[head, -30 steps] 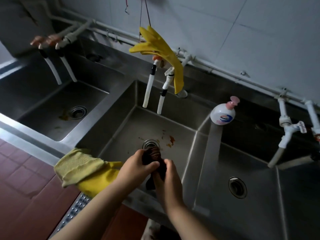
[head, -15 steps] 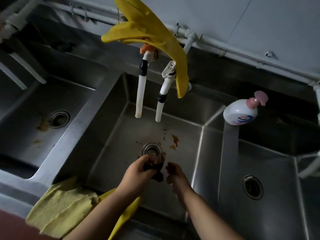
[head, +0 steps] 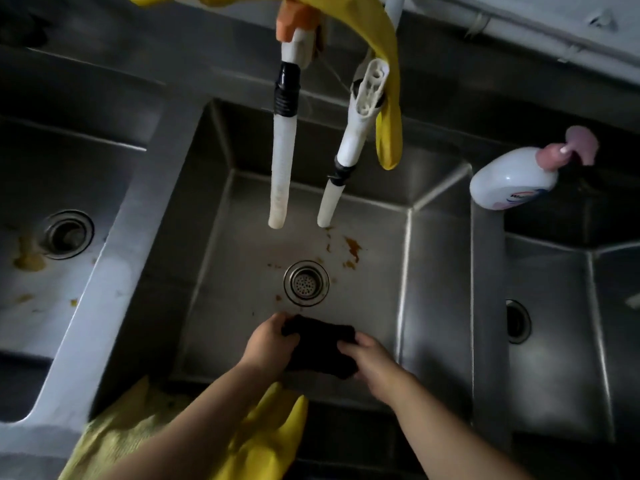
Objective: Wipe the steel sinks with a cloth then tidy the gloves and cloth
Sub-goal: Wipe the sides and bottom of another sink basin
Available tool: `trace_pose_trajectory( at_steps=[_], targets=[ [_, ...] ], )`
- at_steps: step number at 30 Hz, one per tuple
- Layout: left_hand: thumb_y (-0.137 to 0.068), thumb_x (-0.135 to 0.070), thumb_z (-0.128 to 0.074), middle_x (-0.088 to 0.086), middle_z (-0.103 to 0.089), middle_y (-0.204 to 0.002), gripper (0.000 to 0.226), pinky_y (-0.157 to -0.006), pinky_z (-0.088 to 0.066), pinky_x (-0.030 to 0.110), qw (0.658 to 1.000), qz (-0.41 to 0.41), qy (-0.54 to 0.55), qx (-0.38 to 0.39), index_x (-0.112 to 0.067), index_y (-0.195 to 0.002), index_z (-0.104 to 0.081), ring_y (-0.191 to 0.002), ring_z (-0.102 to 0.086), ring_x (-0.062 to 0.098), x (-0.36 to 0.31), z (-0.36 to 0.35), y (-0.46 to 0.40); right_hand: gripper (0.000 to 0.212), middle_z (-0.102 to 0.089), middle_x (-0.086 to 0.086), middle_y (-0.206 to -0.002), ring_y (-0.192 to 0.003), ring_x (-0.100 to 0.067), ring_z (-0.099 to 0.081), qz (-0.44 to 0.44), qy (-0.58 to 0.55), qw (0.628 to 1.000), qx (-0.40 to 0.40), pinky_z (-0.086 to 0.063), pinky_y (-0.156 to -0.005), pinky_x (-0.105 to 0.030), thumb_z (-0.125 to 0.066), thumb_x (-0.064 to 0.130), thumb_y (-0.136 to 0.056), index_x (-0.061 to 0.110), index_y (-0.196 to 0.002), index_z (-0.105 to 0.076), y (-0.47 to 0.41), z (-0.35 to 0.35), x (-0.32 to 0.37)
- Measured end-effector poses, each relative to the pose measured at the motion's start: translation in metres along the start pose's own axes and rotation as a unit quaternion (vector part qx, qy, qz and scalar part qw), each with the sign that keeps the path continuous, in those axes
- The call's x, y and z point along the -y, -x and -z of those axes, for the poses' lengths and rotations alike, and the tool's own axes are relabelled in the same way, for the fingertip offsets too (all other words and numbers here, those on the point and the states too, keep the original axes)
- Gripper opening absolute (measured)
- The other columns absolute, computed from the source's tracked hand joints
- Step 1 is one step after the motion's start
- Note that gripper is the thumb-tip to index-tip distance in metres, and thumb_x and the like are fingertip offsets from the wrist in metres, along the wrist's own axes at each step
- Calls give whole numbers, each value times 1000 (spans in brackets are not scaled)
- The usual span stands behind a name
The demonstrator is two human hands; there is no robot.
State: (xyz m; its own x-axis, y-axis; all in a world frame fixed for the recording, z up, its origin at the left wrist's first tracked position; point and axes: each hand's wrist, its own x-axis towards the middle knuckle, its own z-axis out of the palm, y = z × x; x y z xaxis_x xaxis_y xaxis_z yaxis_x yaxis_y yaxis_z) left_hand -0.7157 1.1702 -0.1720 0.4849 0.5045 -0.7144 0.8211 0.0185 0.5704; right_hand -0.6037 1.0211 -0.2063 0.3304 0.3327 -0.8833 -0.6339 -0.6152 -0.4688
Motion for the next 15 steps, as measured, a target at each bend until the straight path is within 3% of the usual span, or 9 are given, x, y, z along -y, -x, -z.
trace_pose_trajectory(
  at_steps=[5,7,9,15],
  targets=[
    [-86,-7,-54,11,-63,-115,37,-84,-48,30,998,-19,-2,52,-10,-123,-55,-106,-58,28,7,-21,-24,27,-65,-6,-108,-102,-24,-61,23,93,986,-140,-49,-89,-34,-57,10,-91,11,-119,-58,-14,6,-6],
    [-86,-7,-51,6,-64,-108,34,-75,-44,25,998,-36,22,37,-14,-119,-56,-101,-60,26,6,-18,-31,33,-60,-9,-111,-107,-29,-58,46,133,955,-262,-46,-85,-31,-59,10,-89,8,-122,-54,-24,12,-4],
    [-86,-9,-49,4,-64,-105,31,-72,-42,24,998,-51,18,15,-18,-115,-58,-99,-60,26,9,-8,-39,44,-54,-15,-125,-115,-32,-53,39,192,916,-349,-44,-93,-33,-61,10,-87,4,-128,-48,-33,16,-5],
    [-83,-8,-53,13,-57,-124,43,-92,-47,36,992,-65,-98,41,-15,-126,-53,-111,-55,31,39,34,-73,52,-47,-16,-134,-119,-31,-50,15,303,912,-277,-42,-99,-34,-60,16,-88,8,-136,-41,-57,-16,-22]
  ],
)
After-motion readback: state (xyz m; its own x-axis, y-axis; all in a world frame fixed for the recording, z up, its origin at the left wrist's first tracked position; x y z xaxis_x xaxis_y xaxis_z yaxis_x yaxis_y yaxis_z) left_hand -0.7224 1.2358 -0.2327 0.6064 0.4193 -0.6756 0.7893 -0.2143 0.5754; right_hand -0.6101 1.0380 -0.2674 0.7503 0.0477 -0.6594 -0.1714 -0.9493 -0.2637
